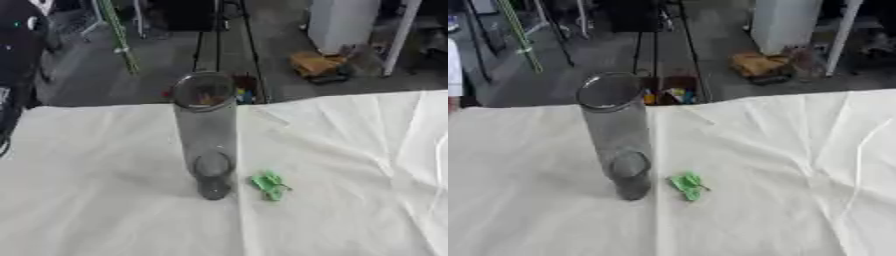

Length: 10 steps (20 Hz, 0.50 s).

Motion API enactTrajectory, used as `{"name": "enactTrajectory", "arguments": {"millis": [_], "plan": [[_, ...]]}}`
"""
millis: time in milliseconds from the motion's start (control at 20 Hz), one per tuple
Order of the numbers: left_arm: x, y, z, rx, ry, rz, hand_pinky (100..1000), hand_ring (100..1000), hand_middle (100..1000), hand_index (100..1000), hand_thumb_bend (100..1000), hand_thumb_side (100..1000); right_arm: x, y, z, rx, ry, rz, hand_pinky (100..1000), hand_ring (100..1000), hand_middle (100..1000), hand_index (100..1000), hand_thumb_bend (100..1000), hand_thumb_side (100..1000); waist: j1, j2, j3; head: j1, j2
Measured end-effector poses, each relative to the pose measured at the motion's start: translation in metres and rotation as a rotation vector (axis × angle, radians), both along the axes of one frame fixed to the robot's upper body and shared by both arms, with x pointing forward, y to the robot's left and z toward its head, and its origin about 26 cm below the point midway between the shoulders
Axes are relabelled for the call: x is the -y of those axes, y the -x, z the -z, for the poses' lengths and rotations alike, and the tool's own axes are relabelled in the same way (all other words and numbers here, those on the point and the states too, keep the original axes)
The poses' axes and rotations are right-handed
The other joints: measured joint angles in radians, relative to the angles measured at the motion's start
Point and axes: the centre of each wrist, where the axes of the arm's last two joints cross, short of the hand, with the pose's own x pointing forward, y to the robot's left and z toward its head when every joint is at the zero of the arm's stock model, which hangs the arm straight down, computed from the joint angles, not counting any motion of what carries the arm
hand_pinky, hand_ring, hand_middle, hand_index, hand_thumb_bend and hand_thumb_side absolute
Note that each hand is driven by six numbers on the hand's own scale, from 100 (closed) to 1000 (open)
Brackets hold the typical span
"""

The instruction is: Arrange flowers into the vase.

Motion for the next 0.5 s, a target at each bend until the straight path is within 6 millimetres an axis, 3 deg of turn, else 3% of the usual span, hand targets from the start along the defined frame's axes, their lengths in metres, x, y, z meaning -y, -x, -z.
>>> {"name": "enactTrajectory", "arguments": {"millis": [500], "plan": [[0.016,0.001,-0.007,-0.015,0.061,0.036,100,100,100,100,100,752,-0.001,0.0,-0.001,-0.022,0.002,-0.016,799,715,484,886,100,851,0.013,-0.003,-0.013,0.015,0.01]]}}
